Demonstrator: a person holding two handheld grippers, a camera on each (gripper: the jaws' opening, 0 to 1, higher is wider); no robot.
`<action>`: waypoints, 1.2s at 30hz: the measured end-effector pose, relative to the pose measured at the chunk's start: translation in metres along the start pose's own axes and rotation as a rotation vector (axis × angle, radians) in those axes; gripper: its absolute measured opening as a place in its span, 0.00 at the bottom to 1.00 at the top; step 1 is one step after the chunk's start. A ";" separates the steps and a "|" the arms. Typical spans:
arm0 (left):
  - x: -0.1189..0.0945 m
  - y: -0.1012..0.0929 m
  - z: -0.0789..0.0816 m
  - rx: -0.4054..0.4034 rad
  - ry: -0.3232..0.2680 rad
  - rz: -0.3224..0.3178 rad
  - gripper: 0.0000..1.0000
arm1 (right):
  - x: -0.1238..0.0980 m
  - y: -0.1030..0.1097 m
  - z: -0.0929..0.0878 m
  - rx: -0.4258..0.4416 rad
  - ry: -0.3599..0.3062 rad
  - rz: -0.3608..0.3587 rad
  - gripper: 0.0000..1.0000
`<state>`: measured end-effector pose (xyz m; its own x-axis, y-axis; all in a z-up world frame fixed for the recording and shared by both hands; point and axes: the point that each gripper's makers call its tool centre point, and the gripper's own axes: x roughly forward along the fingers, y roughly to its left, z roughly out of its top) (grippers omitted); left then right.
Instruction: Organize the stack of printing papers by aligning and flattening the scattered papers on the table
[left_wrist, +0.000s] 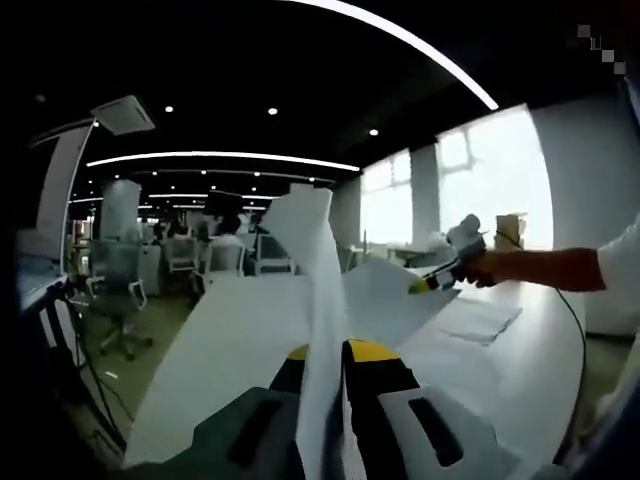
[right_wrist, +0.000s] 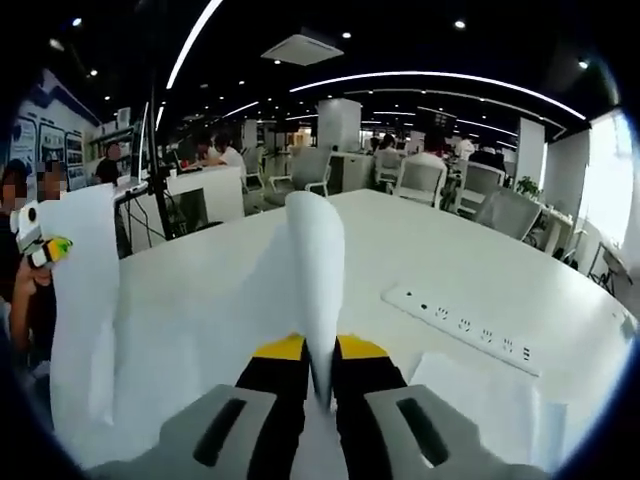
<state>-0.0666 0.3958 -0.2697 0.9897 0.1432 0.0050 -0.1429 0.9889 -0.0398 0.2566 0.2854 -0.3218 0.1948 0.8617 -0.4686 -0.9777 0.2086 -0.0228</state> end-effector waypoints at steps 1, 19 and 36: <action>0.000 0.000 0.000 -0.004 0.000 -0.001 0.06 | -0.001 0.000 0.000 0.000 0.000 -0.001 0.06; 0.004 -0.003 -0.002 -0.023 -0.004 -0.006 0.06 | -0.016 -0.007 0.004 -0.004 -0.005 -0.010 0.05; 0.007 -0.006 -0.003 -0.038 -0.003 -0.010 0.06 | -0.048 -0.014 0.024 0.000 -0.079 -0.033 0.05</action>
<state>-0.0588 0.3909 -0.2729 0.9910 0.1337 0.0087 -0.1326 0.9881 -0.0774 0.2623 0.2525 -0.2775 0.2326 0.8881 -0.3964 -0.9707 0.2376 -0.0373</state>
